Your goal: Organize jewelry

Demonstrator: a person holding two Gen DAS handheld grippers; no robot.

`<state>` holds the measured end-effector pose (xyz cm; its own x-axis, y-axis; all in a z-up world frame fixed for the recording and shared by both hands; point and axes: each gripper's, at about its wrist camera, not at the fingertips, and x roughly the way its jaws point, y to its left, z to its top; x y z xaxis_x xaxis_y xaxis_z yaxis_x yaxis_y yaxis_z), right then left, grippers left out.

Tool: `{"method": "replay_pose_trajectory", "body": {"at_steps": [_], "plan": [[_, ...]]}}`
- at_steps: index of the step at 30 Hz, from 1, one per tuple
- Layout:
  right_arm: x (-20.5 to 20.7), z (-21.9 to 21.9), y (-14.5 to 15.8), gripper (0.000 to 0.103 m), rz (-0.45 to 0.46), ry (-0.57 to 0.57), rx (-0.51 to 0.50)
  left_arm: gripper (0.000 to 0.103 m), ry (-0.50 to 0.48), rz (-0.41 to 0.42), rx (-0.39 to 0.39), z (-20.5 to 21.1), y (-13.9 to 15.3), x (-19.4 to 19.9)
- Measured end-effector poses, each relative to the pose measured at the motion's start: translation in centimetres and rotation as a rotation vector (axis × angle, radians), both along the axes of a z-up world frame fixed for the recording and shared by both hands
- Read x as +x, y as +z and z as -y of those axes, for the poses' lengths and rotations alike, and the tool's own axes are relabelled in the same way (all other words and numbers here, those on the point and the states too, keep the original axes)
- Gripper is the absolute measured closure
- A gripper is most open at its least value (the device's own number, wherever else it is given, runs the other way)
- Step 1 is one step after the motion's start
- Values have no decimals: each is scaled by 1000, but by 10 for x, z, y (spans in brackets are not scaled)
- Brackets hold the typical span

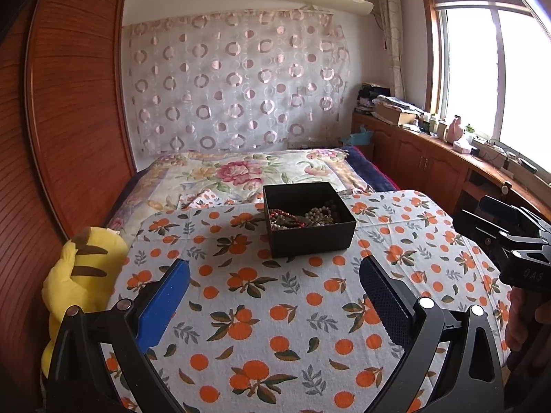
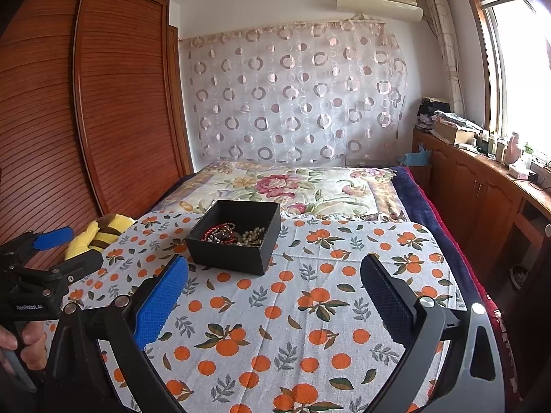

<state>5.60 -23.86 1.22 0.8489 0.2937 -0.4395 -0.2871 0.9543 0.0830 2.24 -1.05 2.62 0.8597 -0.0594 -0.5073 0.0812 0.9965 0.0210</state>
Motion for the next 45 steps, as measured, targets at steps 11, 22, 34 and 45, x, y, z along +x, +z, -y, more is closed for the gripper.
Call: {"method": "replay_pose_trajectory", "body": {"at_steps": [11,22,34,45], "plan": [[-1,0,1,2,0,-1,1,8,0,2,-1,2,-2,-1],[-1,0,1,2,0,-4,0,8,-1,3,-2,2,-2,-2],[-1,0,1,2,1,-5,0,8,2,4,-3,3,-2,-2],[-1,0,0,2,1,-4,0,8,1,4,-4,2,-3,-2]]}}
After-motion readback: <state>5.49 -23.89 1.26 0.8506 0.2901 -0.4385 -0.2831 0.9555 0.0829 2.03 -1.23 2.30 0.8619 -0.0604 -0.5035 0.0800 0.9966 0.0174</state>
